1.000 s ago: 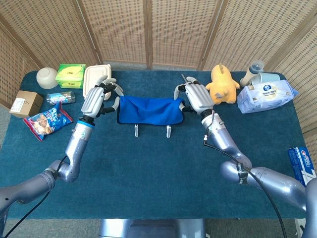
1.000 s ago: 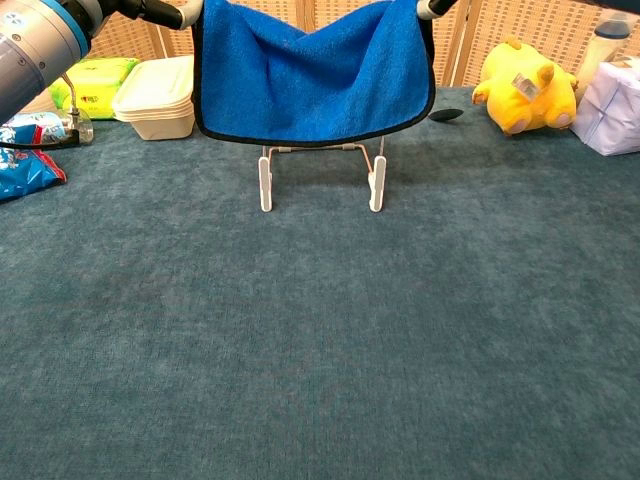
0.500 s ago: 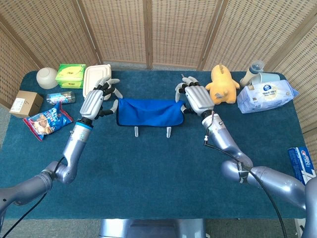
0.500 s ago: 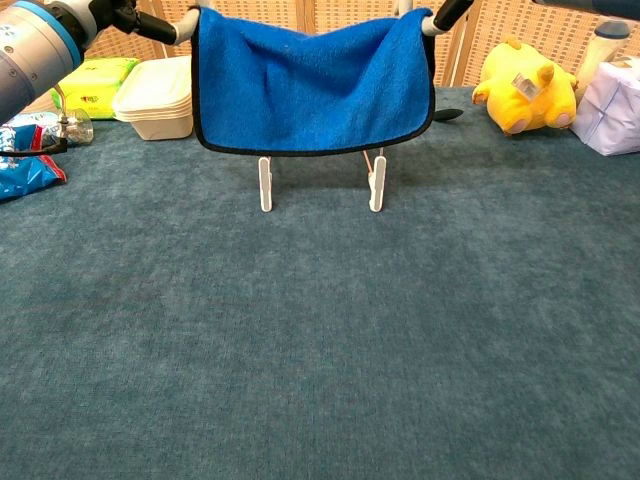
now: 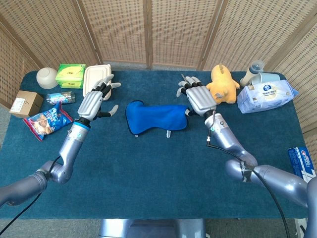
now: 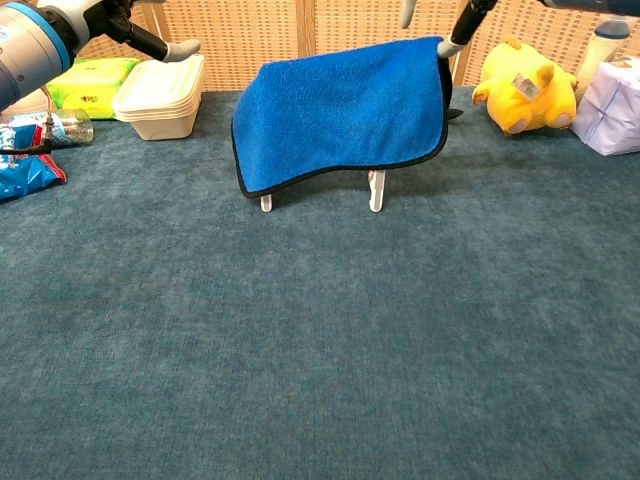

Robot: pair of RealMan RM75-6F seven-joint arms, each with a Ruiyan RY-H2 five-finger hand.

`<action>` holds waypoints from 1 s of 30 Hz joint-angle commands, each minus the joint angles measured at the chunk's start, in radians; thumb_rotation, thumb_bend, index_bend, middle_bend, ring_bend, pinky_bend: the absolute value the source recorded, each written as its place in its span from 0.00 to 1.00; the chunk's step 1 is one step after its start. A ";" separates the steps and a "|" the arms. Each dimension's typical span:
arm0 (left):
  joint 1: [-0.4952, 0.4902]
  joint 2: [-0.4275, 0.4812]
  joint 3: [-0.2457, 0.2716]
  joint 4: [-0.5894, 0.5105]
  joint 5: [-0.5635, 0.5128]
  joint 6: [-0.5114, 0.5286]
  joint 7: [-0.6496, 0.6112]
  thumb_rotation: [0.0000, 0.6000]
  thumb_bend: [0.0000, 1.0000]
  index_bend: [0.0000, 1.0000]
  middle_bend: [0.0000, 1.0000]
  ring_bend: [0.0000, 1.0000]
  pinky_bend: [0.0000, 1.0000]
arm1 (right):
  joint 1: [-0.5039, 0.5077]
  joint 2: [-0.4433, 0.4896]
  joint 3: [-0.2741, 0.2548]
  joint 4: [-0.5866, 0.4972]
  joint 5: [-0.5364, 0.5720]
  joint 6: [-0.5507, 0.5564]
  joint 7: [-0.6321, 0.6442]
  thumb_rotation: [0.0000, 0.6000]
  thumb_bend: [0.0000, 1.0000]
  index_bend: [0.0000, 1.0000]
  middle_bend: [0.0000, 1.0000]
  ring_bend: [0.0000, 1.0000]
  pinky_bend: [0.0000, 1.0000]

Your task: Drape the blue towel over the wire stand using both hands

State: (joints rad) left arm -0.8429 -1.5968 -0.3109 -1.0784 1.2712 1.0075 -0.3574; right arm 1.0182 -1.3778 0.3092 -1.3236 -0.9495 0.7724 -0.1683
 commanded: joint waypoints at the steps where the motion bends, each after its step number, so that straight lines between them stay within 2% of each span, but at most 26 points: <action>1: 0.003 0.003 -0.002 -0.007 -0.002 0.004 0.003 1.00 0.48 0.17 0.00 0.00 0.00 | -0.003 0.006 -0.010 -0.001 -0.005 -0.002 -0.009 1.00 0.29 0.32 0.15 0.00 0.00; 16: 0.036 0.073 -0.004 -0.084 -0.006 0.030 0.044 1.00 0.47 0.14 0.00 0.00 0.00 | -0.030 0.046 -0.094 0.029 -0.103 0.034 -0.122 1.00 0.20 0.11 0.07 0.00 0.00; 22: 0.084 0.152 0.005 -0.196 -0.018 0.051 0.075 1.00 0.47 0.15 0.00 0.00 0.00 | -0.068 0.087 -0.108 0.002 -0.123 0.063 -0.118 1.00 0.20 0.11 0.06 0.00 0.00; 30: 0.218 0.305 0.042 -0.420 -0.051 0.138 0.146 1.00 0.47 0.21 0.05 0.00 0.00 | -0.168 0.153 -0.118 -0.071 -0.172 0.162 -0.037 1.00 0.20 0.15 0.07 0.00 0.00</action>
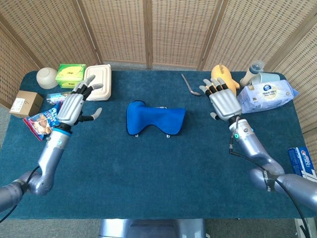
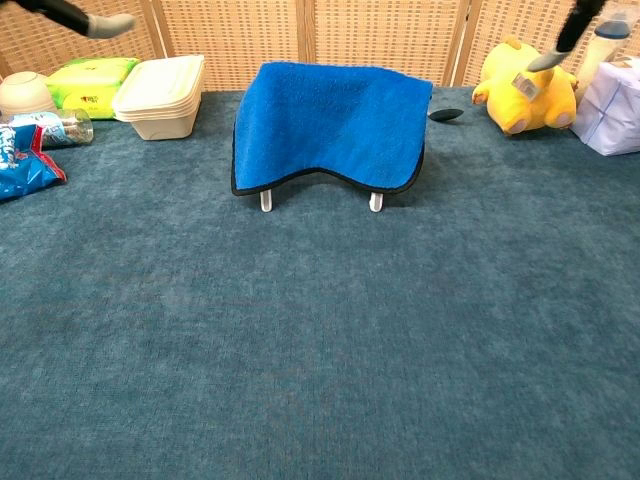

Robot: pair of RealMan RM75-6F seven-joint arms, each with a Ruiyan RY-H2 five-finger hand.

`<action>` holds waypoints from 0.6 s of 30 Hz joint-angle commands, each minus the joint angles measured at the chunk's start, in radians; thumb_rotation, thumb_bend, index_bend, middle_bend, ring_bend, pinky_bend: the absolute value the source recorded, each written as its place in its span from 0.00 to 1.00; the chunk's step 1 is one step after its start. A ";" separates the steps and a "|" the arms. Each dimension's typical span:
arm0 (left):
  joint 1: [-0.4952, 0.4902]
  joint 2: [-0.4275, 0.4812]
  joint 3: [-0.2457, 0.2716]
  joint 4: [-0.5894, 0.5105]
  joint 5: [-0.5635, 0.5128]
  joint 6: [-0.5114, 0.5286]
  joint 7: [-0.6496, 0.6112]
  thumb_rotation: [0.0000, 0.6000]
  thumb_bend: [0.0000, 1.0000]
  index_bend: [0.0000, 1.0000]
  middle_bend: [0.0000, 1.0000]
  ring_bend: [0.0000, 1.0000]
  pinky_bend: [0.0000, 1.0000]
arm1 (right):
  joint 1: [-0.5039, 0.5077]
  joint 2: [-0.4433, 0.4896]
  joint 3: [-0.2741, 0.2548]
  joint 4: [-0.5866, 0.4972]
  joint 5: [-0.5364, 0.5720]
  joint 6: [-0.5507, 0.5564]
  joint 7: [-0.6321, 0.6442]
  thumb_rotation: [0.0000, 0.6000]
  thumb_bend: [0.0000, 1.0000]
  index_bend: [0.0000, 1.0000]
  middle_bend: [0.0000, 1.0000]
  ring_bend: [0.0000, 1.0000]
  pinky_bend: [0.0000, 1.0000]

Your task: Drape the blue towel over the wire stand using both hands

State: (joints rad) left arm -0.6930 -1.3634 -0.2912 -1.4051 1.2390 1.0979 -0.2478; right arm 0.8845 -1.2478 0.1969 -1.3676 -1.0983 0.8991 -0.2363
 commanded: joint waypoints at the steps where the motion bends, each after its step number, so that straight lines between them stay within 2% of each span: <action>1: 0.083 0.088 0.027 -0.117 -0.022 0.058 0.042 1.00 0.47 0.22 0.06 0.00 0.00 | -0.045 0.028 -0.007 -0.034 -0.031 0.047 0.041 1.00 0.20 0.16 0.07 0.00 0.00; 5: 0.142 0.134 0.050 -0.186 -0.029 0.103 0.056 1.00 0.47 0.23 0.07 0.00 0.00 | -0.082 0.045 -0.012 -0.060 -0.052 0.083 0.075 1.00 0.20 0.17 0.09 0.00 0.00; 9: 0.277 0.214 0.122 -0.289 -0.009 0.218 0.073 1.00 0.47 0.24 0.08 0.00 0.00 | -0.172 0.080 -0.022 -0.125 -0.086 0.181 0.154 1.00 0.22 0.18 0.11 0.00 0.00; 18: 0.469 0.295 0.230 -0.379 0.069 0.403 0.124 1.00 0.47 0.26 0.09 0.00 0.00 | -0.304 0.114 -0.054 -0.221 -0.126 0.298 0.205 1.00 0.22 0.19 0.13 0.00 0.00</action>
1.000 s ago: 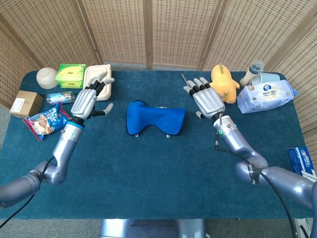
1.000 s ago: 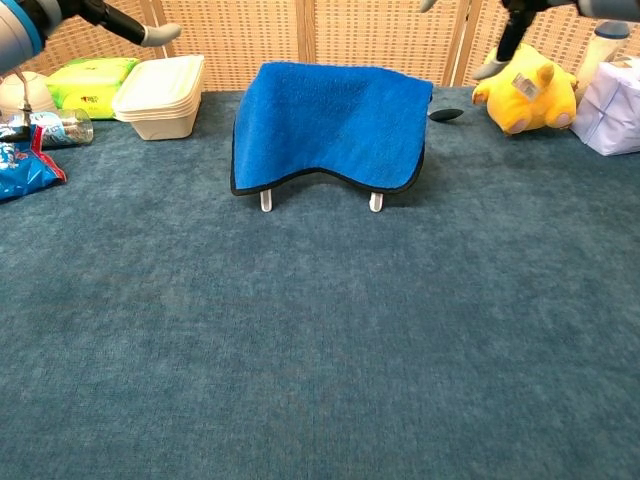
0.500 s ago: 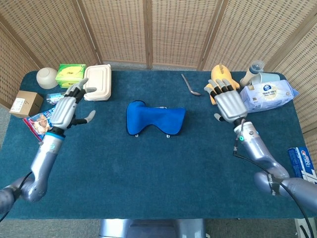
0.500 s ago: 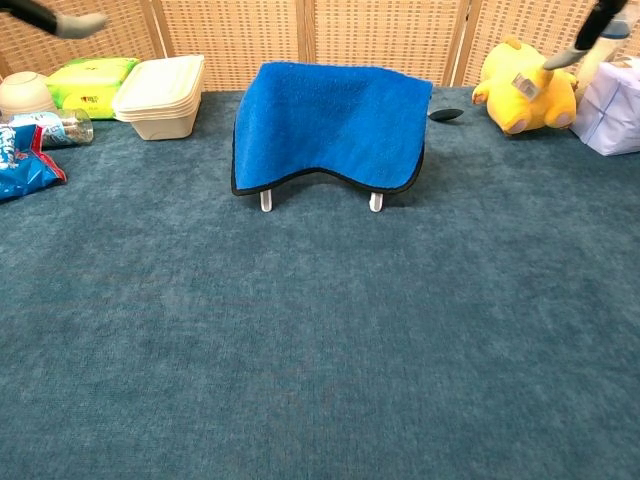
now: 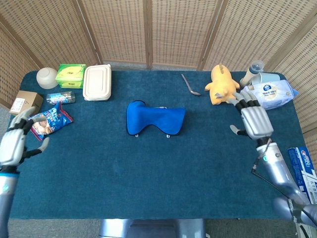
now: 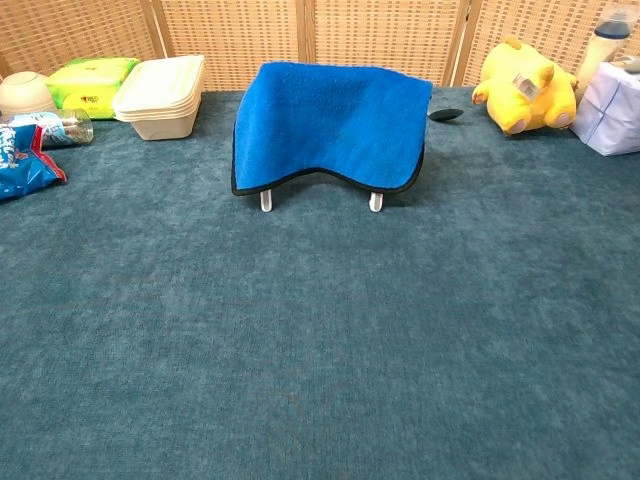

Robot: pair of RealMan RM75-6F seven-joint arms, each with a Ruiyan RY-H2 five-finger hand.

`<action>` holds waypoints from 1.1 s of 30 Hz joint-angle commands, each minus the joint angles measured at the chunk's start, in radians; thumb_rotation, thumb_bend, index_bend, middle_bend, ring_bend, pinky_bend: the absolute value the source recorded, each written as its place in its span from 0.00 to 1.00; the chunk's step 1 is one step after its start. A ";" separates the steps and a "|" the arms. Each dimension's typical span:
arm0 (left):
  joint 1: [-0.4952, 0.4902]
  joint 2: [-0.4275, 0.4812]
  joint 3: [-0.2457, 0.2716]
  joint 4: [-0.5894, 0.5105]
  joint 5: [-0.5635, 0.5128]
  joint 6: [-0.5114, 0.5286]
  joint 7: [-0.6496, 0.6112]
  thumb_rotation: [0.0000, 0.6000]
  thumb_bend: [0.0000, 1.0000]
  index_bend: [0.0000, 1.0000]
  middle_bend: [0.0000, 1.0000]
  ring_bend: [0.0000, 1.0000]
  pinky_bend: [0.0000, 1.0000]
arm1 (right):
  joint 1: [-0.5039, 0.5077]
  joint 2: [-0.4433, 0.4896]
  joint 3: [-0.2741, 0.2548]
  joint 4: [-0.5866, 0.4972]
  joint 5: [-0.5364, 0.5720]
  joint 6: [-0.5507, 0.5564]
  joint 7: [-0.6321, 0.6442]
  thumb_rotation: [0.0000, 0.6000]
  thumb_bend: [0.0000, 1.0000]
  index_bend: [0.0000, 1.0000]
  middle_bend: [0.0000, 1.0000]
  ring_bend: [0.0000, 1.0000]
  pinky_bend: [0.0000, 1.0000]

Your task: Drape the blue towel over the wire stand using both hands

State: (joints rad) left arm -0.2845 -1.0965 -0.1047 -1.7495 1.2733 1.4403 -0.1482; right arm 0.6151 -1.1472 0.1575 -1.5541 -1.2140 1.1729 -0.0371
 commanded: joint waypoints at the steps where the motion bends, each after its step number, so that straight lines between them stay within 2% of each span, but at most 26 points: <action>1: 0.080 0.031 0.054 -0.042 0.044 0.078 0.028 1.00 0.47 0.26 0.09 0.00 0.00 | -0.045 0.017 -0.018 -0.047 -0.011 0.031 0.006 1.00 0.22 0.19 0.13 0.00 0.00; 10: 0.227 0.017 0.157 -0.054 0.144 0.207 0.109 1.00 0.47 0.28 0.12 0.00 0.00 | -0.156 0.045 -0.052 -0.142 -0.012 0.118 -0.028 1.00 0.22 0.22 0.14 0.00 0.00; 17: 0.319 -0.011 0.195 -0.052 0.191 0.289 0.157 1.00 0.47 0.31 0.16 0.02 0.00 | -0.251 0.074 -0.087 -0.216 0.022 0.178 -0.082 1.00 0.23 0.22 0.15 0.00 0.00; 27: 0.396 -0.057 0.202 -0.032 0.246 0.360 0.235 1.00 0.47 0.33 0.19 0.04 0.00 | -0.340 0.071 -0.106 -0.242 0.014 0.242 -0.112 1.00 0.23 0.24 0.15 0.00 0.00; 33: 0.398 -0.027 0.184 -0.064 0.259 0.351 0.282 1.00 0.47 0.33 0.19 0.04 0.00 | -0.357 0.077 -0.093 -0.236 -0.001 0.247 -0.112 1.00 0.23 0.24 0.15 0.00 0.00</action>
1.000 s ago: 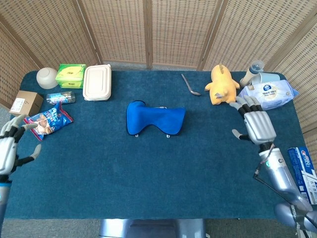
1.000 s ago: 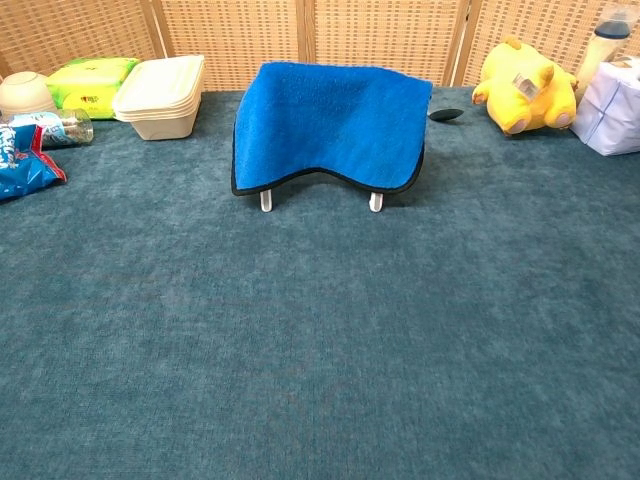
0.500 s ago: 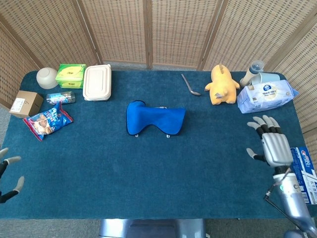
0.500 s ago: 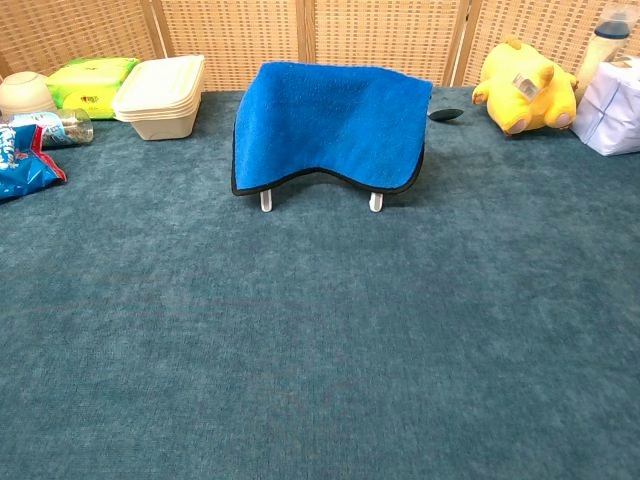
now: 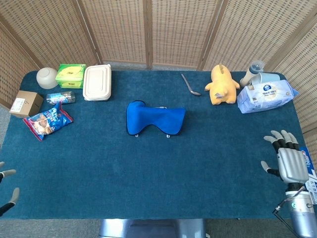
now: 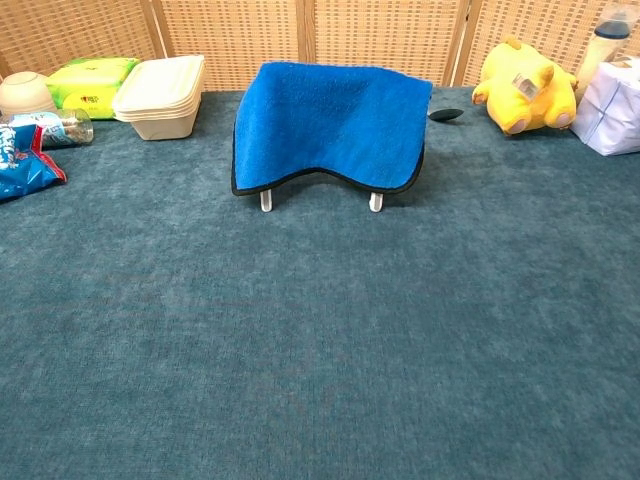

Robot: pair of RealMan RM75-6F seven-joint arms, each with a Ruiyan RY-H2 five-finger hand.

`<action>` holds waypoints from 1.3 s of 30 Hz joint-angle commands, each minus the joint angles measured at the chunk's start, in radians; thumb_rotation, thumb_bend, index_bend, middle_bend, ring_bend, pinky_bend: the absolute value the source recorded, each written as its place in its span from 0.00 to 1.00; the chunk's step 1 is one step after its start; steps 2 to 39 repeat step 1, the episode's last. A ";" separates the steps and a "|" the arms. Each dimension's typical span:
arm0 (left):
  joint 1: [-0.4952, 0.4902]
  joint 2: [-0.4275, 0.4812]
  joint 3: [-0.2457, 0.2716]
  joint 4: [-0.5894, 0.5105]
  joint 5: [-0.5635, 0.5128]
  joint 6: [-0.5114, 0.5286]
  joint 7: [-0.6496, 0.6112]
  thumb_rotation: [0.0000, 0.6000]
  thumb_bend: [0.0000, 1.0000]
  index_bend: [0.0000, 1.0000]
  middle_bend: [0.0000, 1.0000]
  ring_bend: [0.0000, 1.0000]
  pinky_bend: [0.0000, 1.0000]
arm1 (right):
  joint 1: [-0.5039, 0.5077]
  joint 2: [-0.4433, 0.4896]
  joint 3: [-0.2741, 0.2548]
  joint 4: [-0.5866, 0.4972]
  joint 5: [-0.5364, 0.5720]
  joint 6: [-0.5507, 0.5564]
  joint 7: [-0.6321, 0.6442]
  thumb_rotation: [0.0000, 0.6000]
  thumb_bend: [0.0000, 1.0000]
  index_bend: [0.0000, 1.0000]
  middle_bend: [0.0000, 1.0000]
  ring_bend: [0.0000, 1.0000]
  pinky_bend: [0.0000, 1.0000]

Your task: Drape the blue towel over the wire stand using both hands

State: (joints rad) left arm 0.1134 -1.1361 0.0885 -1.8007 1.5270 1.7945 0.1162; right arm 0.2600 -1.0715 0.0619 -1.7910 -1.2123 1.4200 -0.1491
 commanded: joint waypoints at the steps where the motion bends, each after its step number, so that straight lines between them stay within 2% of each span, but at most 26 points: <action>1: 0.001 0.015 -0.014 -0.016 0.006 -0.002 0.021 1.00 0.47 0.33 0.19 0.04 0.00 | -0.004 0.000 0.004 0.002 -0.004 -0.001 0.000 1.00 0.23 0.24 0.15 0.00 0.00; 39: 0.001 0.015 -0.014 -0.016 0.006 -0.002 0.021 1.00 0.47 0.33 0.19 0.04 0.00 | -0.004 0.000 0.004 0.002 -0.004 -0.001 0.000 1.00 0.23 0.24 0.15 0.00 0.00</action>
